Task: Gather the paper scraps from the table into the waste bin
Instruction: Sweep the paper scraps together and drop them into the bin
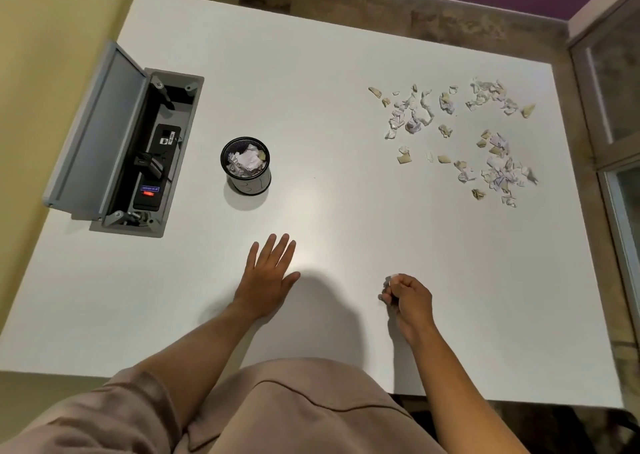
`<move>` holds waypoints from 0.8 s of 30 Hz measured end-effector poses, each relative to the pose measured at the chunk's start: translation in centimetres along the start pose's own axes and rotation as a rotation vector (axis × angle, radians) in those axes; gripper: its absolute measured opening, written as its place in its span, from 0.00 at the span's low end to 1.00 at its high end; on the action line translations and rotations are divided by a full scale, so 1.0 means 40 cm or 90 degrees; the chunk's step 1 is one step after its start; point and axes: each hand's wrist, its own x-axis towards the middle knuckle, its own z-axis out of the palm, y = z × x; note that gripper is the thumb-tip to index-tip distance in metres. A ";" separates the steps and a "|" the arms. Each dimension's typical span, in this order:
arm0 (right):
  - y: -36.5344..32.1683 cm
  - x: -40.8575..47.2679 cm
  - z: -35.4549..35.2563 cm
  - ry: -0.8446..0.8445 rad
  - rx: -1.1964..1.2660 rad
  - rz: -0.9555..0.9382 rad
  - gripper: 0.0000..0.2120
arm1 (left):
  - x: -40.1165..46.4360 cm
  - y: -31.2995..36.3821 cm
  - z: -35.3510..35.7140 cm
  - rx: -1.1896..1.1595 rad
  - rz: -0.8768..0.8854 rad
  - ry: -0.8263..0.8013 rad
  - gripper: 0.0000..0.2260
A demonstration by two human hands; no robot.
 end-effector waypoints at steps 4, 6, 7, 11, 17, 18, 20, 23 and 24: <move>-0.005 -0.012 -0.027 -0.010 0.062 0.027 0.09 | 0.005 -0.003 -0.001 -0.019 0.004 0.037 0.27; -0.013 -0.019 -0.029 -0.027 0.083 0.029 0.09 | 0.012 -0.005 -0.001 -0.029 -0.009 0.070 0.26; -0.017 -0.022 -0.026 -0.036 0.089 0.026 0.10 | 0.016 -0.007 0.000 -0.029 -0.014 0.087 0.25; -0.042 -0.030 0.010 -0.077 0.085 0.013 0.10 | 0.038 -0.023 0.008 -0.026 -0.010 0.149 0.25; -0.097 -0.036 0.123 -0.143 0.081 -0.007 0.12 | 0.059 -0.057 0.014 -0.033 0.014 0.208 0.25; -0.107 -0.038 0.143 -0.157 0.071 -0.012 0.12 | 0.059 -0.058 0.014 -0.035 0.017 0.208 0.25; -0.128 -0.041 0.193 -0.185 0.048 -0.020 0.11 | 0.057 -0.057 0.010 -0.036 0.011 0.199 0.25; -0.164 -0.049 0.286 -0.217 0.020 -0.030 0.10 | 0.058 -0.052 0.001 -0.042 -0.007 0.164 0.25; -0.176 -0.052 0.323 -0.227 0.013 -0.034 0.10 | 0.058 -0.053 -0.002 -0.046 -0.011 0.154 0.25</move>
